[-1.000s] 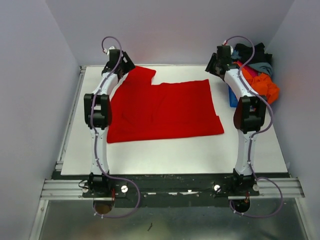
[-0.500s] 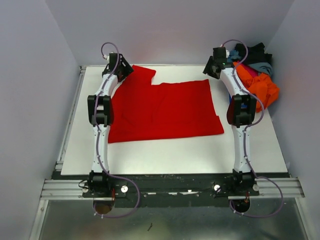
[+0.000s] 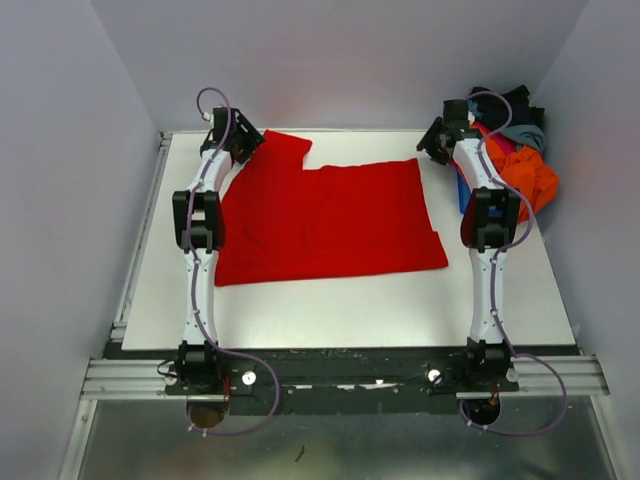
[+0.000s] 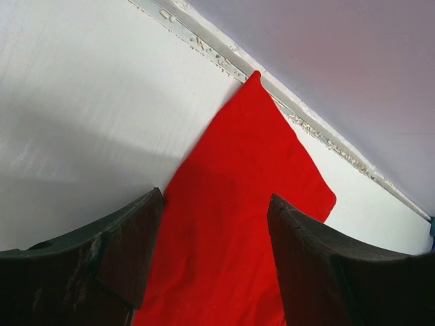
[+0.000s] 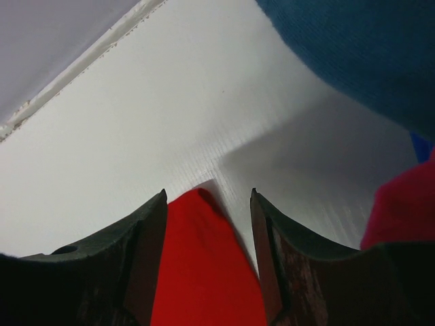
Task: Fold and stack the t-shirts
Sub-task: Grap the side of the flattened tshirt furthest away from the robot with both arms
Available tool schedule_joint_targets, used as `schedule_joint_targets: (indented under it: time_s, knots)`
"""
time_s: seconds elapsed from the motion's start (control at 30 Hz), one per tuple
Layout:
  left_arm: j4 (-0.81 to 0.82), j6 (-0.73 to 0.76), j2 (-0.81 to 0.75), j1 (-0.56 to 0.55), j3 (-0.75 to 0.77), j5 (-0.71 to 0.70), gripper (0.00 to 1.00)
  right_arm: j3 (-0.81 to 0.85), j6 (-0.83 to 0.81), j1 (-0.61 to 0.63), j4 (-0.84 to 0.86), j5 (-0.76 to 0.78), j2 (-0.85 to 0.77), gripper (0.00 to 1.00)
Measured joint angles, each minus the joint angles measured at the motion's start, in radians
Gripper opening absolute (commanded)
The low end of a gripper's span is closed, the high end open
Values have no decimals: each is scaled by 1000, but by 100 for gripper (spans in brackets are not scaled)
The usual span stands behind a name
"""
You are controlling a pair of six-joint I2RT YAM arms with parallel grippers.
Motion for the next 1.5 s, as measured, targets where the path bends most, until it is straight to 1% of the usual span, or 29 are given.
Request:
schedule_joint_targets:
  time_s: [0.17, 0.23, 0.33, 0.43, 0.57, 0.67, 0.73, 0.8, 0.87, 0.93, 1.0, 1.03, 1.1, 1.17, 1.23, 1.3, 1.37, 1.43, 1.5]
  knots:
    - [0, -7, 0, 0, -1, 9, 75, 8, 29, -2, -11, -33, 2, 54]
    - [5, -9, 0, 0, -7, 13, 75, 13, 40, -1, -14, -55, 5, 54]
    - [39, -13, -6, 0, -35, 21, 75, 24, 57, 2, -23, -72, 18, 56]
    - [81, -13, -33, 1, -94, 25, 75, 1, 71, 8, -23, -74, 17, 61]
    - [114, 2, -74, 0, -168, 27, 79, -169, 60, 24, 39, -43, -57, 64]
    - [100, 40, -98, 0, -192, 17, 84, -251, 25, 39, 61, 14, -131, 64]
    - [84, 73, -122, -2, -213, -3, 88, -311, -8, 54, 93, 49, -198, 65]
    - [86, 110, -167, -3, -266, -36, 90, -380, -45, 72, 129, 81, -283, 66]
    - [88, 142, -229, -4, -343, -70, 90, -457, -77, 94, 171, 110, -383, 65]
    - [94, 172, -334, -4, -456, -112, 90, -568, -88, 108, 223, 126, -503, 63]
    - [118, 187, -431, -4, -557, -140, 88, -686, -80, 130, 265, 130, -614, 56]
    - [136, 190, -495, -4, -629, -154, 88, -767, -72, 141, 291, 134, -675, 54]
    - [164, 182, -671, -4, -829, -187, 89, -935, -43, 160, 324, 153, -793, 55]
    - [203, 161, -831, -4, -1023, -213, 91, -1084, -6, 179, 334, 189, -889, 53]
    - [233, 131, -986, -4, -1208, -232, 91, -1189, 45, 196, 320, 224, -948, 52]
    - [218, 101, -1125, -8, -1370, -260, 91, -1256, 103, 209, 283, 254, -982, 53]
    - [185, 75, -1246, -12, -1490, -299, 91, -1310, 158, 211, 247, 274, -1011, 54]
    - [151, 53, -1334, -15, -1573, -325, 90, -1378, 207, 211, 225, 280, -1052, 55]
    - [117, 32, -1462, -20, -1667, -343, 90, -1457, 245, 211, 213, 280, -1110, 55]
